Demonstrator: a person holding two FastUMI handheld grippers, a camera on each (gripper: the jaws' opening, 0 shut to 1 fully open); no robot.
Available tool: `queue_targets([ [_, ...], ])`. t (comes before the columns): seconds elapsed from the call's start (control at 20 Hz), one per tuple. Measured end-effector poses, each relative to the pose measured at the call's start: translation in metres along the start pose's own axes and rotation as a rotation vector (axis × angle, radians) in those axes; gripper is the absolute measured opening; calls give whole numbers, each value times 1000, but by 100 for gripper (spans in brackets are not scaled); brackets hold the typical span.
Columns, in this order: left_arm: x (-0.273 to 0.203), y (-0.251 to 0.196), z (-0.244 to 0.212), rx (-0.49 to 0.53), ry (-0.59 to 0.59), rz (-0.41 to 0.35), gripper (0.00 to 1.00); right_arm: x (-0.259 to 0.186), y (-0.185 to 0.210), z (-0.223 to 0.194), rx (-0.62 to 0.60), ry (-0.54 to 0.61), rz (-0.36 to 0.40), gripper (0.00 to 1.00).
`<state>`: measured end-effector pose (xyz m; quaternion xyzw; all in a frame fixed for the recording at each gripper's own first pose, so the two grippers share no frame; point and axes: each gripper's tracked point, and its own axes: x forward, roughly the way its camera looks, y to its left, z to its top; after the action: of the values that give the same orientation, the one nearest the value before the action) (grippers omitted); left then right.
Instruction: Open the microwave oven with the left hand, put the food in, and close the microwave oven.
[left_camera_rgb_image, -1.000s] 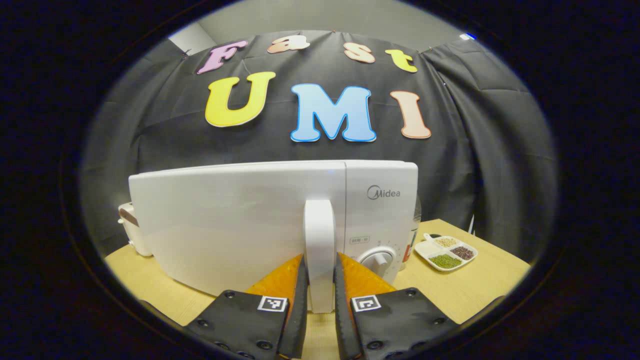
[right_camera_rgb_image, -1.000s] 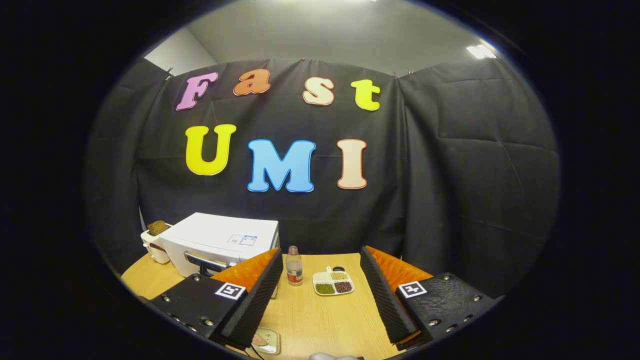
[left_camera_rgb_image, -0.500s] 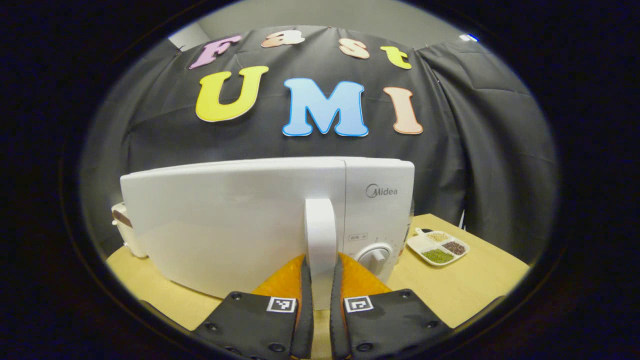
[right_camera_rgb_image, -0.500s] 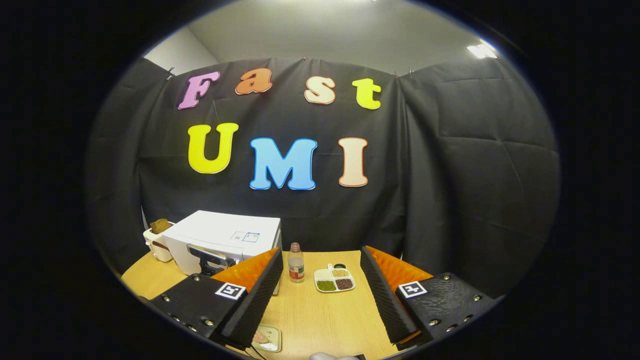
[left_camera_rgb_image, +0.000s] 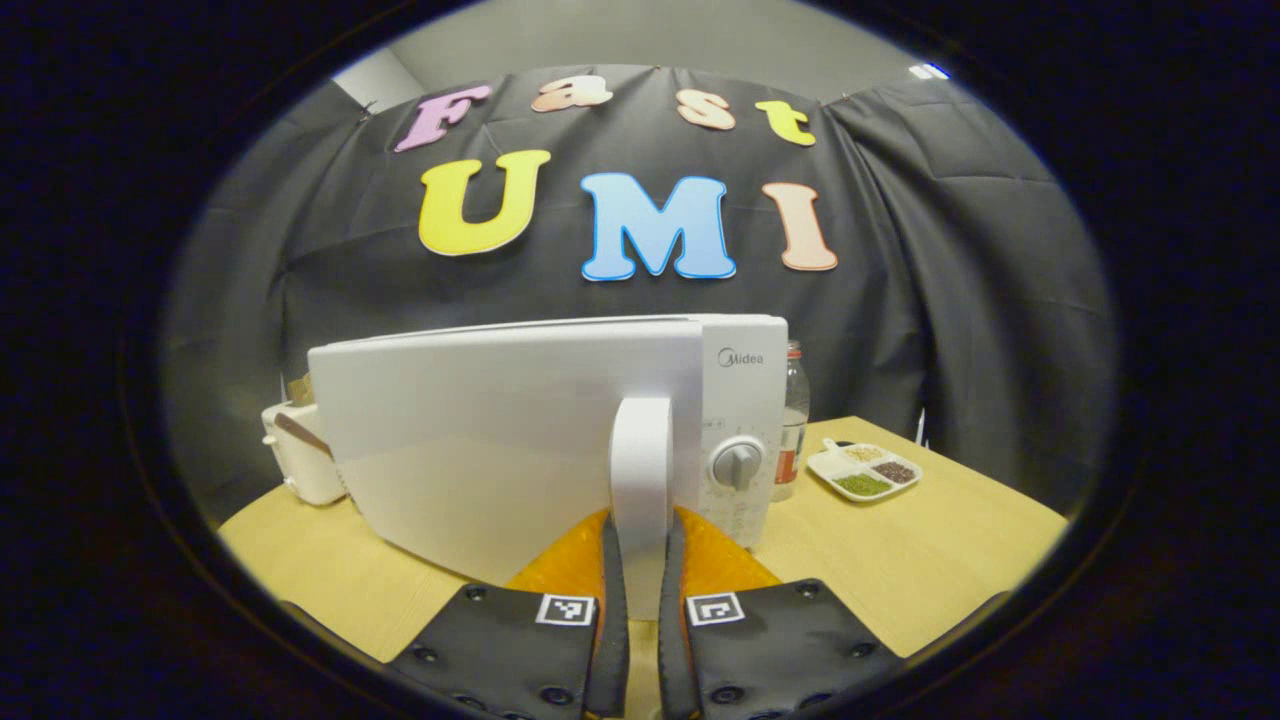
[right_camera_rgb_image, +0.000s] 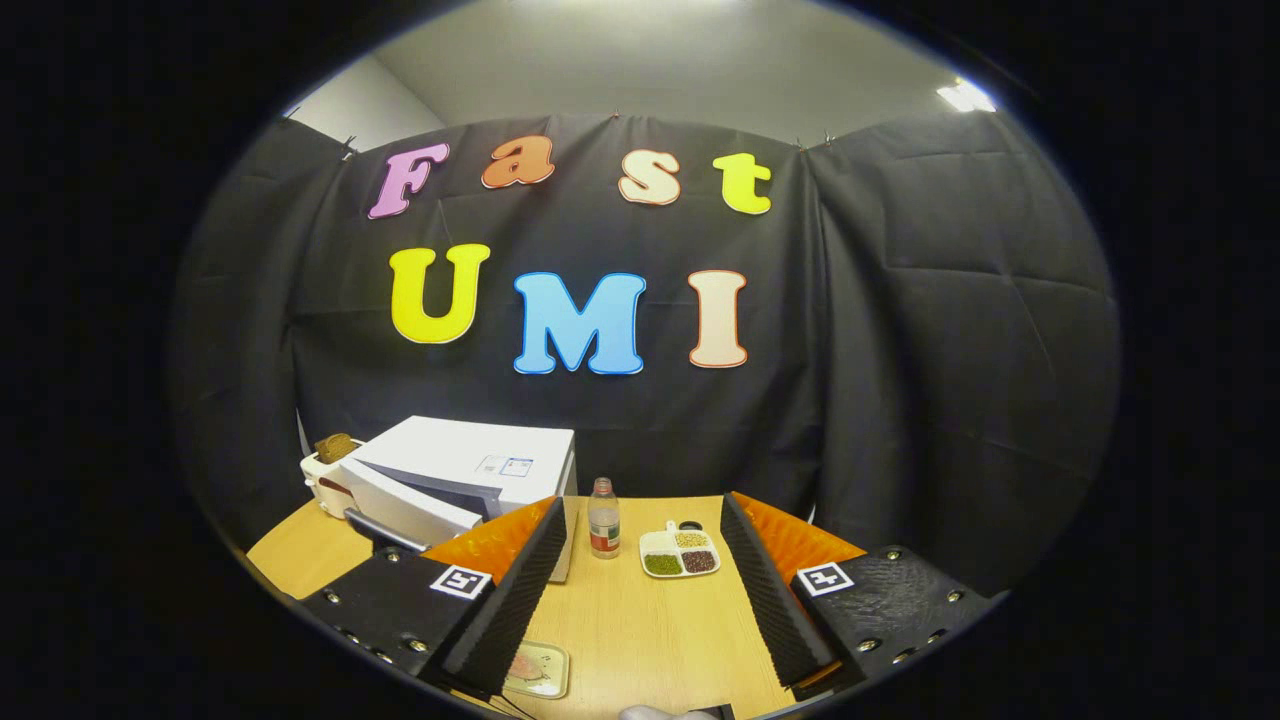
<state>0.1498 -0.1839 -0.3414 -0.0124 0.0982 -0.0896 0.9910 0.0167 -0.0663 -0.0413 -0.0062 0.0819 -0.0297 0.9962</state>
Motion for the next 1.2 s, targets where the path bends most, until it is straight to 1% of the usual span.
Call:
queue_targets([
  [0.15, -46, 22, -8, 17, 26, 9, 24, -2, 22, -3, 27, 22, 63, 95],
  [0.2, -59, 28, -11, 18, 36, 11, 29, -3, 30, -2, 29, 23, 86, 95],
  [0.25, -73, 40, -14, 14, 52, 35, 30, -4, 37, -2, 28, 26, 105, 95],
  [0.3, -85, 53, -18, 8, 68, 58, 34, -5, 46, 0, 32, 22, 131, 95],
  [0.4, -107, 75, -17, -19, 104, 84, 55, -7, 66, 6, 32, 4, 178, 95],
  [0.45, -116, 87, -9, -30, 79, 101, 66, -7, 74, 4, 28, -1, 197, 95],
  [0.5, -128, 101, 2, -19, 47, 113, 77, -7, 83, 4, 24, -7, 216, 95],
  [0.6, -144, 115, 2, 42, 51, 127, 99, -8, 98, 0, 6, -14, 243, 95],
  [0.7, -161, 130, 8, 105, 27, 158, 98, -10, 117, -5, 8, -13, 281, 95],
  [0.8, -177, 147, 9, 141, 29, 189, 98, -13, 133, -9, 14, -5, 313, 95],
  [0.9, -190, 164, 6, 137, 40, 212, 100, -15, 144, -13, 18, 3, 331, 95],
  [0.95, -197, 172, 4, 133, 44, 223, 97, -16, 150, -16, 25, 8, 341, 95],
  [1.2, -233, 221, -3, 159, 67, 294, 98, -18, 177, -31, 30, 27, 379, 95],
])
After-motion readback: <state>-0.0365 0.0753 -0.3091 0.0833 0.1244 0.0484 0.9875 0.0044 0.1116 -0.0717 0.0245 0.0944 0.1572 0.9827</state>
